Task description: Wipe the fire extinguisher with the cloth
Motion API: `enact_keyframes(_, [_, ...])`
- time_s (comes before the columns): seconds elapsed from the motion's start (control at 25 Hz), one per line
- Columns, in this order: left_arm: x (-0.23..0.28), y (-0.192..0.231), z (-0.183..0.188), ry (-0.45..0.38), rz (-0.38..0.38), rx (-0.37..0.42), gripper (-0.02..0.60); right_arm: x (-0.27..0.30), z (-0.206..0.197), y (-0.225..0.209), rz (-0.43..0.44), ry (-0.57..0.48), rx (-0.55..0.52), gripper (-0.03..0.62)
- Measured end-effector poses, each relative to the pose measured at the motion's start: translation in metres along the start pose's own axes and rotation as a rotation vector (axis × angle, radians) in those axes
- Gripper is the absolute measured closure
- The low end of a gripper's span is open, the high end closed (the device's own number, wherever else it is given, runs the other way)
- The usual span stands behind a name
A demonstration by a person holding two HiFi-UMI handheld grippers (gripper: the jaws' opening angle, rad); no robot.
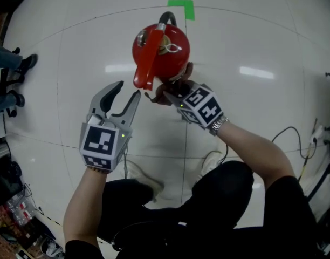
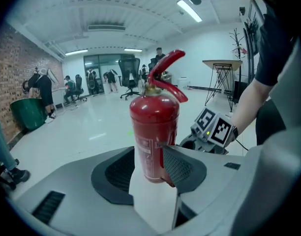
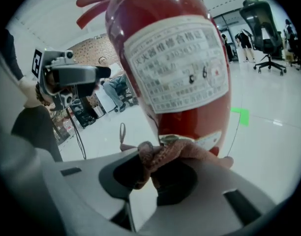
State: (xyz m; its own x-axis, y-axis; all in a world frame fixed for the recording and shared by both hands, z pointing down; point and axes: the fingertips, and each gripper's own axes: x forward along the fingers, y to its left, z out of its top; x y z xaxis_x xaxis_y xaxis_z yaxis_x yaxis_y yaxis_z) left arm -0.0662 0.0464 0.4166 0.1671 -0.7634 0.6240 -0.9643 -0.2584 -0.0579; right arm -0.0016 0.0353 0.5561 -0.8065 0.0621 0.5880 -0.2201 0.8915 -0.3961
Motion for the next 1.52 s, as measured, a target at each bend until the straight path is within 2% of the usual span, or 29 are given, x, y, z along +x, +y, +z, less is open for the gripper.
enact_keyframes(0.12, [0.012, 0.001, -0.014, 0.041, -0.004, -0.005, 0.405, -0.006, 0.009, 0.006, 0.005, -0.008, 0.0, 0.516])
enact_keyframes(0.36, [0.024, 0.011, -0.019, 0.061, -0.007, -0.015, 0.405, -0.019, 0.028, 0.018, 0.004, -0.02, -0.006, 0.516])
enact_keyframes(0.6, [0.025, 0.028, -0.02, 0.087, -0.015, 0.021, 0.405, -0.037, 0.05, 0.034, -0.017, -0.054, -0.007, 0.516])
enact_keyframes(0.92, [0.027, 0.044, -0.024, 0.053, -0.024, -0.017, 0.405, -0.063, 0.086, 0.055, -0.061, -0.113, -0.043, 0.516])
enact_keyframes(1.12, [0.026, 0.046, -0.02, 0.032, -0.033, -0.012, 0.405, -0.08, 0.106, 0.065, -0.079, -0.151, -0.073, 0.516])
enact_keyframes(1.52, [0.023, 0.056, -0.023, 0.02, -0.033, -0.053, 0.405, -0.112, 0.125, 0.07, -0.138, -0.195, -0.169, 0.516])
